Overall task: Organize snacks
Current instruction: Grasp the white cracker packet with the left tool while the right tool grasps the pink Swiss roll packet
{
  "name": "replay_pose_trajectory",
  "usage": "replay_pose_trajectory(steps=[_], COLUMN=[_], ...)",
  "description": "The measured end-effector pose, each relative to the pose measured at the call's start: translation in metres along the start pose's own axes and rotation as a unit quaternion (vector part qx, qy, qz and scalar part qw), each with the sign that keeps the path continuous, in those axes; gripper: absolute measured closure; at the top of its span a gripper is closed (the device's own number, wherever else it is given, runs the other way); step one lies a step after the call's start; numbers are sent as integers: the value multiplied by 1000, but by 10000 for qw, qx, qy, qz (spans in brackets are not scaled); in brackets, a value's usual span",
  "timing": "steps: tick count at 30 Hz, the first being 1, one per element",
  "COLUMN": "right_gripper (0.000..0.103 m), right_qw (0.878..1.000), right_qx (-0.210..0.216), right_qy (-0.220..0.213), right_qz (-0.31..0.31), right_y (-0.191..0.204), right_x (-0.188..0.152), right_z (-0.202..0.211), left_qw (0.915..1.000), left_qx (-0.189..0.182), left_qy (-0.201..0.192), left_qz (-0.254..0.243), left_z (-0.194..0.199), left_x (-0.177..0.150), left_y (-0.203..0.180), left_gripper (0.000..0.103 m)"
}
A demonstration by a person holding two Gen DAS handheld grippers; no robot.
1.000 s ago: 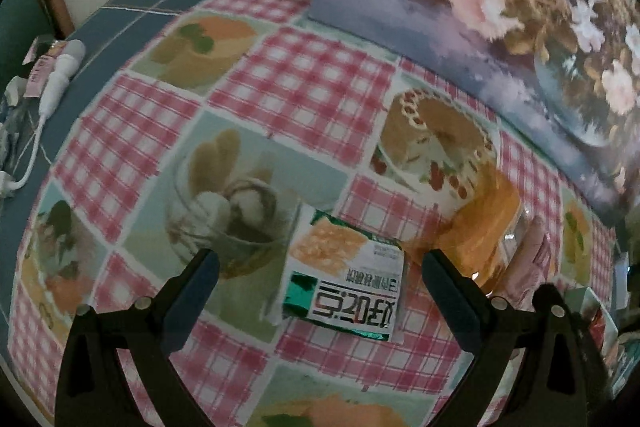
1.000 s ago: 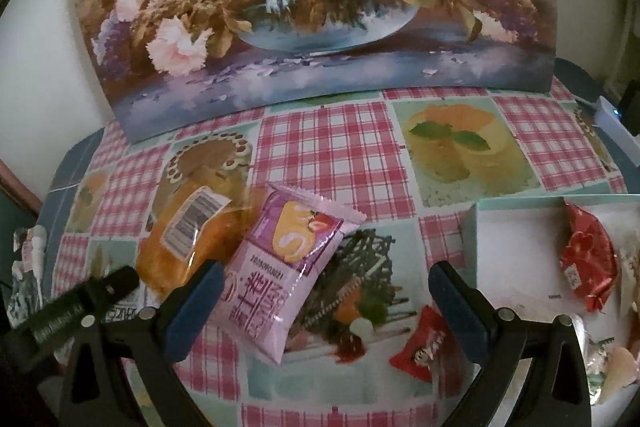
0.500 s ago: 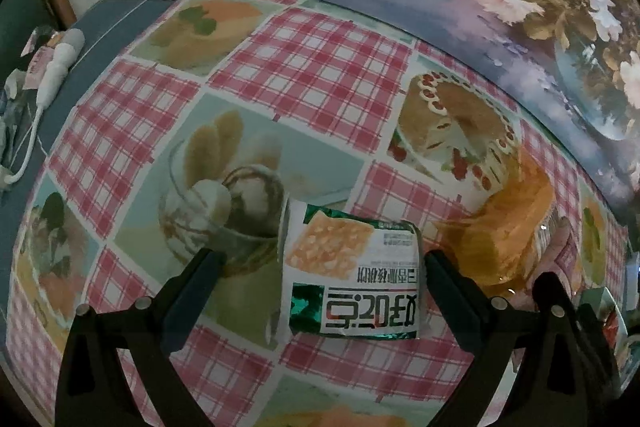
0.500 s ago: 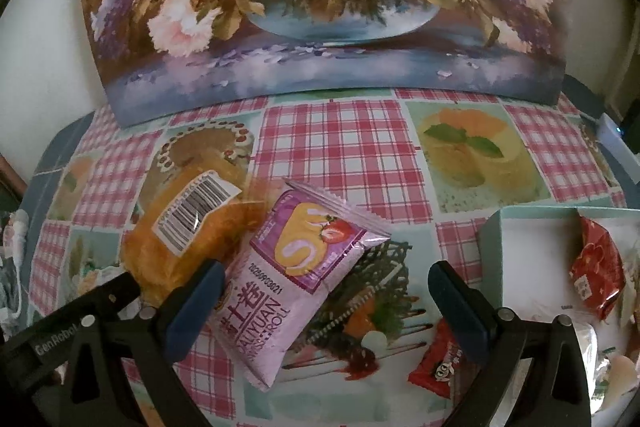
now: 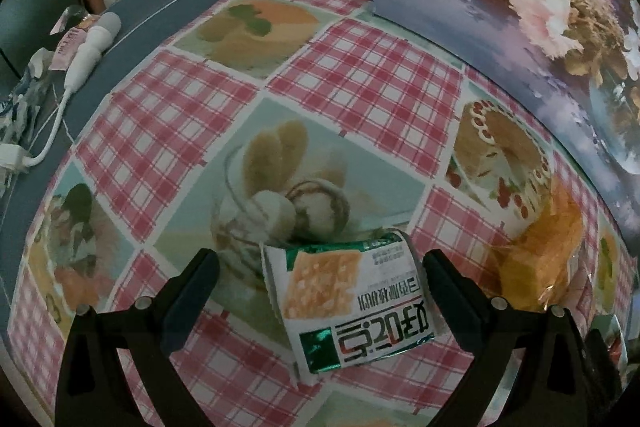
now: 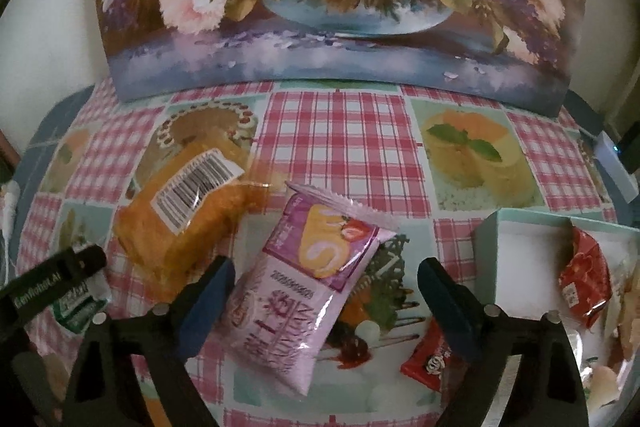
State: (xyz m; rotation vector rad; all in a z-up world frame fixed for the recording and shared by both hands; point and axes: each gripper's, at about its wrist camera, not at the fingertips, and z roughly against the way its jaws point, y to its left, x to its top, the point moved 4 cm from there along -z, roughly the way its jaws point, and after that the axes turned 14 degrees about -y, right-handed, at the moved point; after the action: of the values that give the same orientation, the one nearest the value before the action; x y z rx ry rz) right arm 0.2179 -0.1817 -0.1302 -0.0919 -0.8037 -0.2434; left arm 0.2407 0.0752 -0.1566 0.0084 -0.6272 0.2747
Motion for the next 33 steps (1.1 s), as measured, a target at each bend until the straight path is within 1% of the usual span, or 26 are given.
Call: replay_pose_trajectory(steps=[5,9,13,16,19,23,27,29,32,33], right_gripper=[13,15,16,20,20,21,21,23,29,34], right_qw=[9999,9999,9993,9990,9992,9995,9996,9995,9994,9993], right_qx=[29,56,135,152,168,40,30,32,81,131], right_qy=[-1,21,76,120,125,119,123,104,82,77], right_qz=[114,151,326,403,353,276,253,299,334,331], right_y=[0,2,12,17,14,7,4,6,11,13], right_x=[2,0,-5,-9,-9,-8,-7,-7,-8,-8], right_z=[2,0,-3,-6,-8,-9,-10,-10,-7,-6], left_qw=[10000,10000,9999,9997,9994,9992,9987,9987,9985,9985], left_qx=[-19,-15,-94,-104,-120,-143,-158,-167,-198,-215], left_qy=[9,15,21,37,53,76,80,75,64,58], left_qz=[-22,-26,-109,-206,-306,-372,-471,-478,-504,-499], left_z=[2,-1,-1,0,1,1,2,3,0,0], left_x=[1,1,0,-1,-3,-5,-9,-9,-10,-11], left_y=[9,-4,-15,-22,-30,-39,-47,-50,-54,-56], left_gripper=[2,2,2,2,2,2,2,2,3,4])
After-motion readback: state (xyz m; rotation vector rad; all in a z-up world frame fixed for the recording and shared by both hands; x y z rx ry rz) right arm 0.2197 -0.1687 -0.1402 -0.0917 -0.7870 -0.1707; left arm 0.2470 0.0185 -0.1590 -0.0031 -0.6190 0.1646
